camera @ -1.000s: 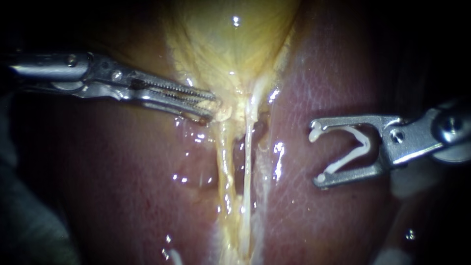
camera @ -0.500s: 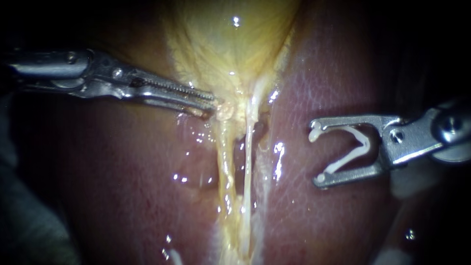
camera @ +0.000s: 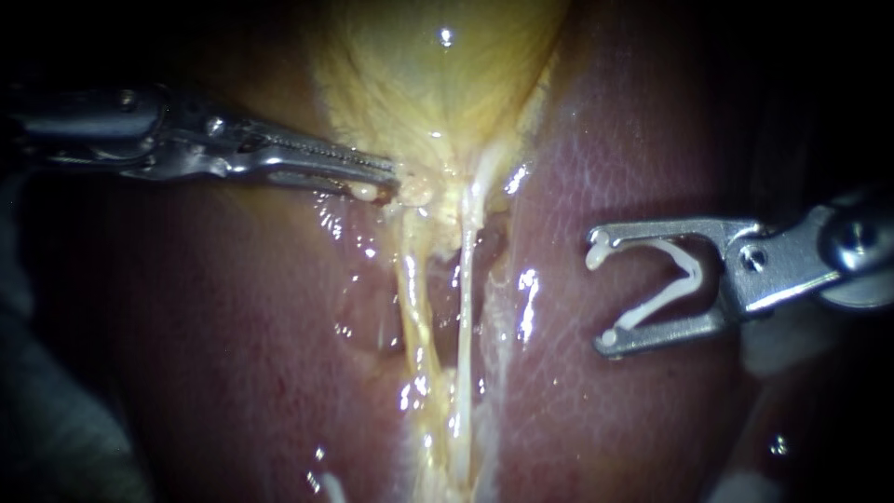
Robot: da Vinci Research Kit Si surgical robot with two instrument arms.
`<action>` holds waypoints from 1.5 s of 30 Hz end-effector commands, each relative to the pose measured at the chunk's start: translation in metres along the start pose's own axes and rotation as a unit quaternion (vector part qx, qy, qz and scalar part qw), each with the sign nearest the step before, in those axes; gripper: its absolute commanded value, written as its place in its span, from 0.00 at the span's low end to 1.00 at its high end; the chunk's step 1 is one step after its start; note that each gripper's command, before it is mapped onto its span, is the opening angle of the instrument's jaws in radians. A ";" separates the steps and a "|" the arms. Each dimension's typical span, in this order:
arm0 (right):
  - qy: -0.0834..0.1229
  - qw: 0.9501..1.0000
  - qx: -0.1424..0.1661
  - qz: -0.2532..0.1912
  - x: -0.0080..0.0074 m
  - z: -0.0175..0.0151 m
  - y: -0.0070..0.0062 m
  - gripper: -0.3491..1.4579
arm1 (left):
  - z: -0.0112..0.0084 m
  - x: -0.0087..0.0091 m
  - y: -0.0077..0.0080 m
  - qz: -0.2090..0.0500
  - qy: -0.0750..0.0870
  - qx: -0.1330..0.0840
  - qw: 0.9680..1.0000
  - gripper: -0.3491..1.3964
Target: Grabbing gallbladder
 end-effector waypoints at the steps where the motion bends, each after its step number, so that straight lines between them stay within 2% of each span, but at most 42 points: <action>1: 0.000 1.000 0.000 0.000 0.0000 0.0000 0.0000 0.46 | -0.0001 0.0001 0.0001 -0.005 0.000 -0.003 1.000 0.00; 7: 0.000 1.000 0.000 0.000 0.0000 0.0000 0.0000 0.46 | -0.0008 0.0007 0.0006 -0.024 -0.002 -0.004 1.000 0.00; 14: 0.000 1.000 0.000 0.000 0.0000 0.0000 0.0000 0.46 | -0.0011 0.0008 0.0008 -0.028 -0.002 -0.004 1.000 0.00; 25: 0.000 1.000 0.000 0.000 0.0000 -0.0001 -0.0001 0.46 | -0.0037 0.0019 0.0009 -0.034 -0.004 -0.010 0.999 0.00; 37: 0.000 1.000 0.000 0.000 -0.0001 -0.0001 0.0000 0.46 | -0.0074 0.0042 0.0014 -0.042 0.018 -0.010 0.999 0.00; 45: 0.000 1.000 0.000 0.000 -0.0001 -0.0001 0.0000 0.46 | -0.0098 0.0055 0.0010 -0.049 0.033 -0.006 0.998 0.00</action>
